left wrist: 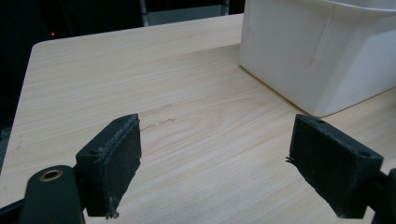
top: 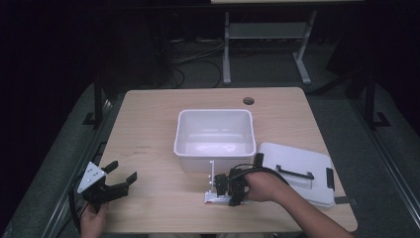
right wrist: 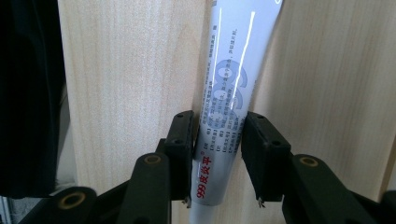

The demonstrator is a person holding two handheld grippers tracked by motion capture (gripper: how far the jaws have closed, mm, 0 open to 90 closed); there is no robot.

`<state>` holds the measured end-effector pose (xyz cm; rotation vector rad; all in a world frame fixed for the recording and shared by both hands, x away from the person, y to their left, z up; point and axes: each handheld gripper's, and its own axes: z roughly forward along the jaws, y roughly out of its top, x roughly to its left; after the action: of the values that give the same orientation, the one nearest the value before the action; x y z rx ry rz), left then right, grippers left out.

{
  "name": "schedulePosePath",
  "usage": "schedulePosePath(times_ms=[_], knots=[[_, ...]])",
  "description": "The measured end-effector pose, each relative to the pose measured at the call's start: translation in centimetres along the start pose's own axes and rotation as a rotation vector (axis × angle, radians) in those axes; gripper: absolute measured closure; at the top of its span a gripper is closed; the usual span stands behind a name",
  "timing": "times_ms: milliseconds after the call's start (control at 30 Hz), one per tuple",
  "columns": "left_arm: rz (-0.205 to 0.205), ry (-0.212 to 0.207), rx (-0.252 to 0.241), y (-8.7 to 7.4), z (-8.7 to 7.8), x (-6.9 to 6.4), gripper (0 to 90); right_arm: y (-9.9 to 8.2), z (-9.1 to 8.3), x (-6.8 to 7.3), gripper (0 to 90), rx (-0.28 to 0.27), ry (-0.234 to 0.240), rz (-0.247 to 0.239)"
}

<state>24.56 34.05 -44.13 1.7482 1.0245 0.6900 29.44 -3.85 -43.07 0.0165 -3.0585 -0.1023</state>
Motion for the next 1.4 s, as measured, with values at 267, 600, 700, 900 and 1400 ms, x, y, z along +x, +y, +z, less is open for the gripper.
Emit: schedulePosePath(times_ms=[267, 600, 700, 900, 1400], knots=[[0.001, -0.001, 0.000, 0.01, 0.00, -0.01, 16.3, 0.07, 0.09, 0.00, 65.5, 0.002, -0.002, -0.002], [0.000, 0.001, 0.000, 0.02, -0.03, 0.00, 16.3, 0.10, 0.17, -0.02, 67.4, 0.006, -0.003, -0.006], [0.000, 0.000, 0.000, 0.02, -0.02, 0.00, 16.3, 0.10, 0.19, -0.01, 67.8, 0.005, -0.005, -0.007], [-0.001, 0.001, -0.001, 0.02, -0.04, 0.01, 16.3, 0.10, 0.18, 0.01, 68.2, 0.006, -0.005, -0.007], [0.000, 0.001, -0.002, 0.04, -0.03, 0.00, 16.3, 0.05, 0.05, 0.11, 68.9, -0.003, 0.001, -0.009]])
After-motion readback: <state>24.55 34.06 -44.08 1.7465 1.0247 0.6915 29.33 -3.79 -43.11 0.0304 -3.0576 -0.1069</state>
